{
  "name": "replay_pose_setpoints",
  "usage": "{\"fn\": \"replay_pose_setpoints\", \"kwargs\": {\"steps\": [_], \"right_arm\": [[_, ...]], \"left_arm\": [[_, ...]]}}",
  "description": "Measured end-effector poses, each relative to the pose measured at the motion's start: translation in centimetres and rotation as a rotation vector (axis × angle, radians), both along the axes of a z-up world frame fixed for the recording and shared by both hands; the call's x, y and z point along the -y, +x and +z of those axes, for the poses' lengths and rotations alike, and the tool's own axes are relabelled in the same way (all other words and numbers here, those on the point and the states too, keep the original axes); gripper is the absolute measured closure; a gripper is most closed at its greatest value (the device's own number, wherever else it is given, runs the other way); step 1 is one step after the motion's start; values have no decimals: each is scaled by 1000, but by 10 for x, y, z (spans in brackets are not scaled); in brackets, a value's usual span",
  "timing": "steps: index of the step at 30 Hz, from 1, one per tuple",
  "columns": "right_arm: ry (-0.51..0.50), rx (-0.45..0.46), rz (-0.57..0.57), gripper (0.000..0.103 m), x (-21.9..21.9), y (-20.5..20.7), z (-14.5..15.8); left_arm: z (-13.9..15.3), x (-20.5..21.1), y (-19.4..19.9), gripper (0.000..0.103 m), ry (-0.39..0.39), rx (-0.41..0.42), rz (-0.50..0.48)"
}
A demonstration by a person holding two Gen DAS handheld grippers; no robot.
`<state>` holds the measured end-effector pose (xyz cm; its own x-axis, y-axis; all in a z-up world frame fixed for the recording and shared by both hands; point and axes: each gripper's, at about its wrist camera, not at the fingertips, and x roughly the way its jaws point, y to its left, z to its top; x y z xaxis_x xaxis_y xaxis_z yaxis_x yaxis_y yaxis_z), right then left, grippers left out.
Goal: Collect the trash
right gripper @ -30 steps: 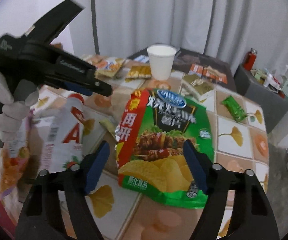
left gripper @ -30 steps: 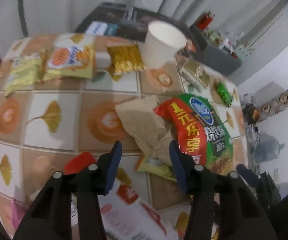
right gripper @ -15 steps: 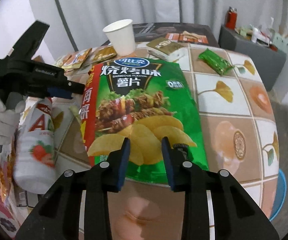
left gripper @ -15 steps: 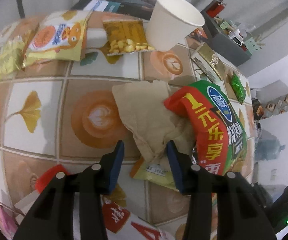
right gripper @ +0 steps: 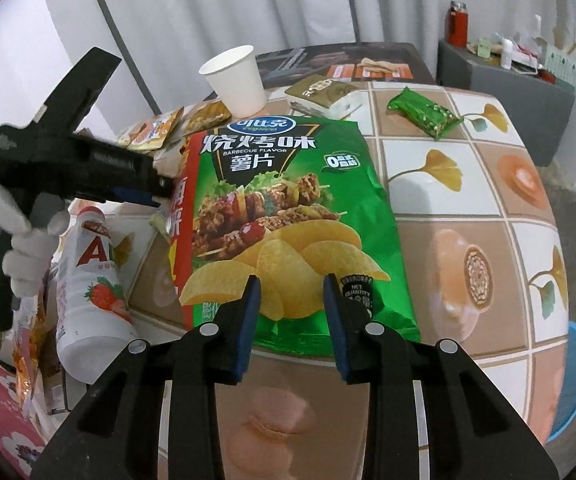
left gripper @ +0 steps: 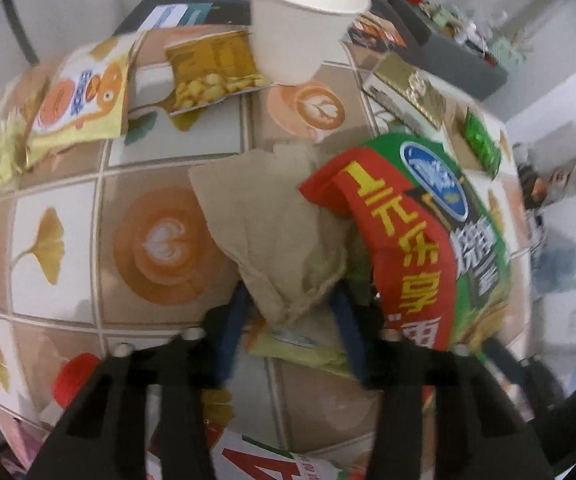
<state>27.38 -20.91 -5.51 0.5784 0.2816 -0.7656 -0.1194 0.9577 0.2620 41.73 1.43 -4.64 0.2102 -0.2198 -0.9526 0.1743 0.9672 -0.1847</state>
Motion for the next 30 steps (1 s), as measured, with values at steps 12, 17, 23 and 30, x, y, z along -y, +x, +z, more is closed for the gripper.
{"fn": "replay_pose_setpoints", "kwargs": {"steps": [12,17,23,30], "right_arm": [[29,25,-49,73,28,-21,13],[44,48,-66,73,42,-33,22],[58,87,-83,73,61,-58,37],[76,114,-123,73,88,-89,44]], "left_arm": [[20,-4,-15,97,-51,55,13],[55,-23,-30,97,-96,128,44],[103,-40,-71,98,-160,230,46],[161,-45,-139,98,-247,355,-5]]}}
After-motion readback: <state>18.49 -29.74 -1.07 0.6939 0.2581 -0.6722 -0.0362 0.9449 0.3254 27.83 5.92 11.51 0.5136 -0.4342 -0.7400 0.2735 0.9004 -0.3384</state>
